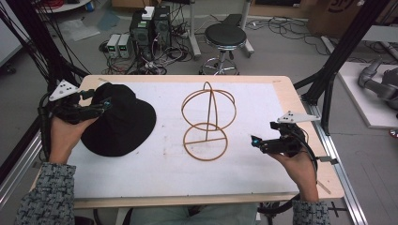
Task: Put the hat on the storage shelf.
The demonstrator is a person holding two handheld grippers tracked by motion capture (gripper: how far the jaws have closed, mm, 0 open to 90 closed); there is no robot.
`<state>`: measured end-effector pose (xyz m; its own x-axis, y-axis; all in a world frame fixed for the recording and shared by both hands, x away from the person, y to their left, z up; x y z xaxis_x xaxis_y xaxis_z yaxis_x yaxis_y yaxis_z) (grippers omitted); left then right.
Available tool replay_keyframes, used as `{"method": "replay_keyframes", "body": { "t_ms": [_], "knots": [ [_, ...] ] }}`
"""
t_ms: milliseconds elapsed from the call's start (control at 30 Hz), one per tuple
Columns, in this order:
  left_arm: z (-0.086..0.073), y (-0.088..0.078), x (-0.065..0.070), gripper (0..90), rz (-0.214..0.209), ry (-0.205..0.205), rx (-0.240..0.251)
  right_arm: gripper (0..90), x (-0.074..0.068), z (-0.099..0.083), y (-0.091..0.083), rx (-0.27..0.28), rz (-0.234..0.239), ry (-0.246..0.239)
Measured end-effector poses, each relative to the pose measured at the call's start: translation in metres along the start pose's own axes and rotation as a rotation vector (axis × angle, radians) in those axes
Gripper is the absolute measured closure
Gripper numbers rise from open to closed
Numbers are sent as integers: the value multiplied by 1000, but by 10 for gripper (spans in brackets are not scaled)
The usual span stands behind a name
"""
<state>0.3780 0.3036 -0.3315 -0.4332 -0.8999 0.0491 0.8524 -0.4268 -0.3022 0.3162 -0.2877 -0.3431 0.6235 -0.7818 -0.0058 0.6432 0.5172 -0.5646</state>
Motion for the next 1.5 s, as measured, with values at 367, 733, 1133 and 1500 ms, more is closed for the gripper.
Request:
{"method": "replay_keyframes", "body": {
  "t_ms": [367, 733, 1133, 1500],
  "knots": [
    [-3, 13, -9, 269, 19, -47, 12, 65, -3, -5, -6, -5, -7, 2],
    [-9, 27, -9, 319, 12, -56, -32, 65, -4, -8, -11, -2, -15, 8],
    [-12, 27, -6, 718, -23, -60, -47, 65, -4, -8, -11, -2, -18, 5],
    [-7, 22, -3, 853, -24, -82, -20, 65, -4, -8, -9, -8, -11, 9]
  ]
}}
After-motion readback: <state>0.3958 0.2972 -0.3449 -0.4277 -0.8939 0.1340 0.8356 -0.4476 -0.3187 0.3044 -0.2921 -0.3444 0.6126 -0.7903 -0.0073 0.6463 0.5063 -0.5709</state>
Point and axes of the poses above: each handheld gripper's, and its own axes: y roughly forward along the jaws, z roughly out of its top, x roughly to its right, the point moved 1 cm from there along y, roughly forward along the jaws, and after that the axes turned 3 degrees about -y, right-handed, at the moved point
